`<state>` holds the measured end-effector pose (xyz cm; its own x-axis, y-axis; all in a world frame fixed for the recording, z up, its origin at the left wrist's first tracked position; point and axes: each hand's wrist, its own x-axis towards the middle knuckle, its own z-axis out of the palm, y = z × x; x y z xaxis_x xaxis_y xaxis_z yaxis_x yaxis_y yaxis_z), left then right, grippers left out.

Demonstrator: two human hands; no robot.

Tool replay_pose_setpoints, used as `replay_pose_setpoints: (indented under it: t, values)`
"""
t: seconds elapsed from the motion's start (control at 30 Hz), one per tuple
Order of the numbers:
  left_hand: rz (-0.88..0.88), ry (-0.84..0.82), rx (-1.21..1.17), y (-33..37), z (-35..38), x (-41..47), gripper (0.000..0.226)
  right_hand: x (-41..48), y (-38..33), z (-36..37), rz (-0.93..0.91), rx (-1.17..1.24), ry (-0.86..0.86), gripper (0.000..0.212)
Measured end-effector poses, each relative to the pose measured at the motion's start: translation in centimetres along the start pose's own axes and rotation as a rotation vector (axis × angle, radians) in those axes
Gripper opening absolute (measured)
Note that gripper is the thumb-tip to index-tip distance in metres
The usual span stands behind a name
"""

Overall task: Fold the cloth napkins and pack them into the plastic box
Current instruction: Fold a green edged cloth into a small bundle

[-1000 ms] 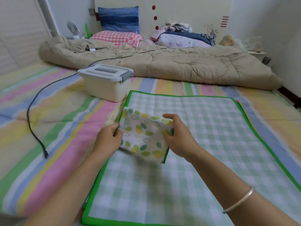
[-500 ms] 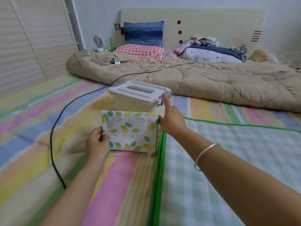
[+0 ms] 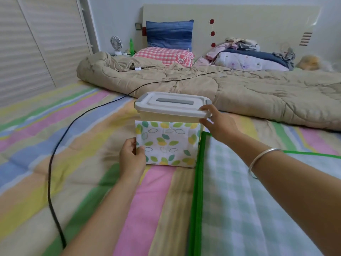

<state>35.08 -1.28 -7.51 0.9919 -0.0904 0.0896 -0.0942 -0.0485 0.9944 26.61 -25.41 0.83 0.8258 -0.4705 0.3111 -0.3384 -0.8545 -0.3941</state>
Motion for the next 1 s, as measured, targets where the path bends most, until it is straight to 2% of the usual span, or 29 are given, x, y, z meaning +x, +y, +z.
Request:
replay_pose_setpoints:
  t: [0.1, 0.27, 0.4, 0.47, 0.53, 0.6, 0.73, 0.9, 1.0]
  values:
    - [0.0, 0.004, 0.025, -0.2, 1.4, 0.8, 0.024, 0.1, 0.8, -0.2, 0.013, 0.057, -0.049, 0.041]
    - [-0.037, -0.017, 0.092, -0.2, 3.0, 2.4, 0.02, -0.1, 0.4, -0.7, 0.051, 0.092, -0.173, 0.059]
    - [-0.075, 0.051, 0.14, 0.4, 3.7, 4.0, 0.018, -1.2, -0.9, -0.6, 0.169, 0.254, -0.074, 0.059]
    - [-0.081, 0.065, 0.158, 0.6, 3.8, 4.6, 0.017, -2.5, -2.0, -0.1, 0.197, 0.297, -0.025, 0.071]
    - [-0.072, 0.047, 0.165, 0.5, 3.9, 4.7, 0.017, -3.9, -3.0, 0.8, 0.158, 0.25, -0.046, 0.089]
    - [-0.055, 0.032, 0.167, 0.3, 3.9, 4.5, 0.02, -4.7, -3.3, 1.7, 0.127, 0.215, -0.042, 0.098]
    - [-0.021, 0.03, 0.219, 0.3, 3.4, 3.7, 0.03, -5.4, -3.0, 1.9, 0.129, 0.212, 0.009, 0.098]
    - [0.049, 0.07, 0.353, 1.1, 2.1, 0.6, 0.065, -10.2, -2.8, 0.9, 0.089, 0.2, 0.013, 0.09]
    - [0.192, 0.129, 0.407, 1.8, 1.5, -3.1, 0.075, -14.8, -2.2, 0.2, 0.07, 0.181, -0.013, 0.081]
